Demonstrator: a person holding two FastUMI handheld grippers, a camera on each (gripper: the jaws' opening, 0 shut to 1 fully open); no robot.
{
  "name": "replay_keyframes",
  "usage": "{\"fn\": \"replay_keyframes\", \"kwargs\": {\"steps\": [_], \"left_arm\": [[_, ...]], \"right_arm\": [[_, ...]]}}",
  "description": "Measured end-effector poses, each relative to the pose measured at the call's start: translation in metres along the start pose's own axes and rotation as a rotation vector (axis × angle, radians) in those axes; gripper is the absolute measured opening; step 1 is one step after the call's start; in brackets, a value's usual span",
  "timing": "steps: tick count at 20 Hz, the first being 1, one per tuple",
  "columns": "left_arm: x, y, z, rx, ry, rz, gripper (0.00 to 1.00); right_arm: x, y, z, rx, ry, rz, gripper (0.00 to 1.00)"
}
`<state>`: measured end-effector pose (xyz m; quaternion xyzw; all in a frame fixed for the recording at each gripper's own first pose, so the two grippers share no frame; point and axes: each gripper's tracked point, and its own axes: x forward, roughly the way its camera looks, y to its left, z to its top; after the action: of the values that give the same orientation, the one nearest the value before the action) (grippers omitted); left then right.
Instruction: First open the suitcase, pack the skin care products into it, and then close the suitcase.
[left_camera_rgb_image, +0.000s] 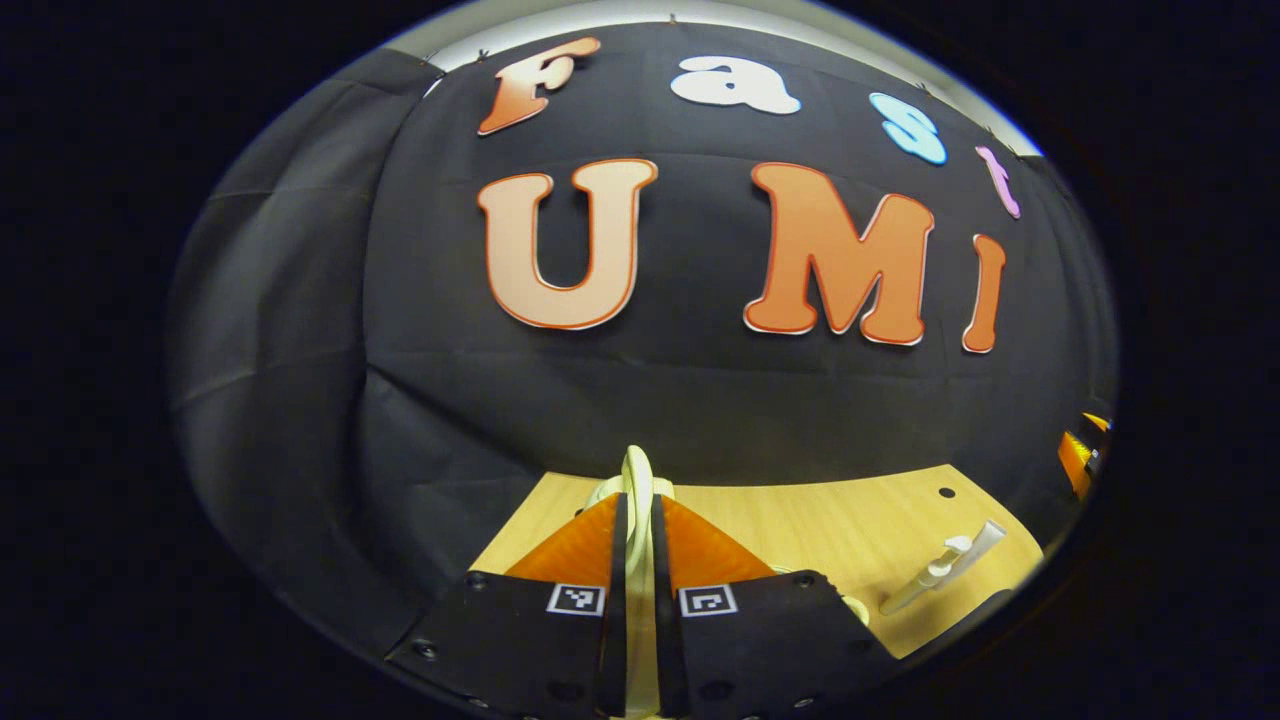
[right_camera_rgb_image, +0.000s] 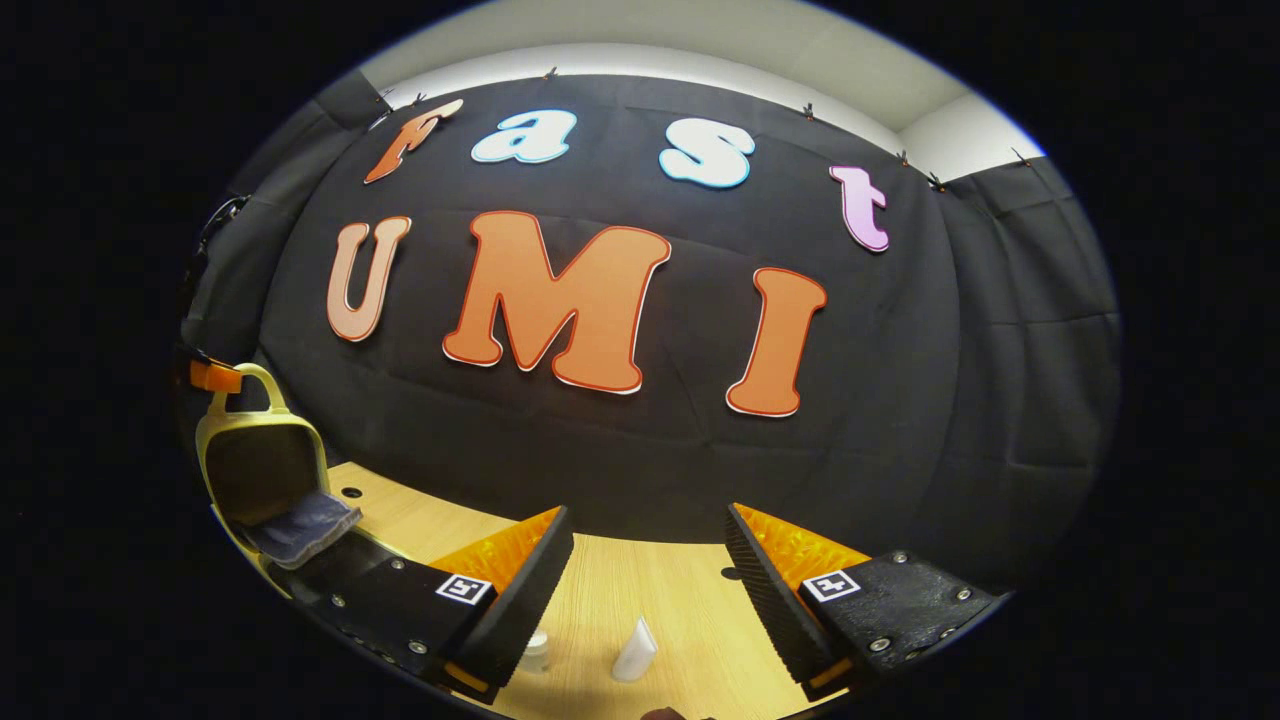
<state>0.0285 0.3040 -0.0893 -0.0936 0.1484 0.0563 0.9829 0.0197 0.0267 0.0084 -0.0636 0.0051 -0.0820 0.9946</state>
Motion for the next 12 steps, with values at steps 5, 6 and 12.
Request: {"fn": "replay_keyframes", "kwargs": {"steps": [5,6,12], "left_arm": [[0.013,0.078,-0.013,-0.089,0.057,-0.003,0.13],[0.016,0.092,-0.018,-0.117,0.078,-0.009,0.13],[0.039,0.2,-0.093,-0.189,0.214,0.101,0.12]], "right_arm": [[0.0,0.029,0.008,-0.012,-0.009,-0.005,0.97],[0.0,0.034,0.01,-0.012,-0.009,-0.005,0.97],[-0.001,0.077,0.015,-0.018,-0.001,0.025,0.98]]}}
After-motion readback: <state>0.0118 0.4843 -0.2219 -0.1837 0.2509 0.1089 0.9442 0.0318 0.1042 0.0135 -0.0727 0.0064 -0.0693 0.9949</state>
